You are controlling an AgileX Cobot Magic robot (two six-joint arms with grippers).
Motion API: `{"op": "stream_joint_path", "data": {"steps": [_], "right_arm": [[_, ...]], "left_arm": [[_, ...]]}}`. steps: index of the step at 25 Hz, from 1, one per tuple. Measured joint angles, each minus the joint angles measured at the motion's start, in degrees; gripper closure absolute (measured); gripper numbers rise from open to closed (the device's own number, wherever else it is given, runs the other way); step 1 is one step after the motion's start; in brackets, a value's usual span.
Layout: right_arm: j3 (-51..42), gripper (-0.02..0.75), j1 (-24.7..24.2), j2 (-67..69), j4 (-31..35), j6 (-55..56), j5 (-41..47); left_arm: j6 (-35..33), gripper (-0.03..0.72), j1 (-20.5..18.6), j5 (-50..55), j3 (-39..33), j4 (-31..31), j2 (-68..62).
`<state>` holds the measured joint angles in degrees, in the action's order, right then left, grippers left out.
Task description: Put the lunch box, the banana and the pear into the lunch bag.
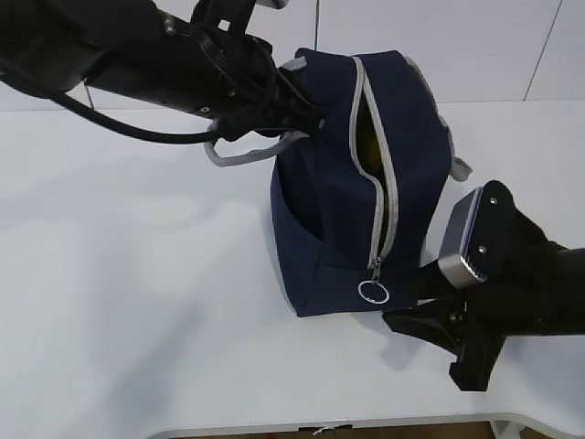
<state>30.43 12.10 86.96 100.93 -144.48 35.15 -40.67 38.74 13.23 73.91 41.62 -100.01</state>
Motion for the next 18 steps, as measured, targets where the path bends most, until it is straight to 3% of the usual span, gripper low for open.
{"op": "stream_joint_path", "data": {"steps": [18], "right_arm": [[4.86,0.391,0.0,3.27,0.18,-1.76,-0.47]], "left_arm": [[0.0,0.703,0.0,0.0,0.0,0.0,0.0]]}}
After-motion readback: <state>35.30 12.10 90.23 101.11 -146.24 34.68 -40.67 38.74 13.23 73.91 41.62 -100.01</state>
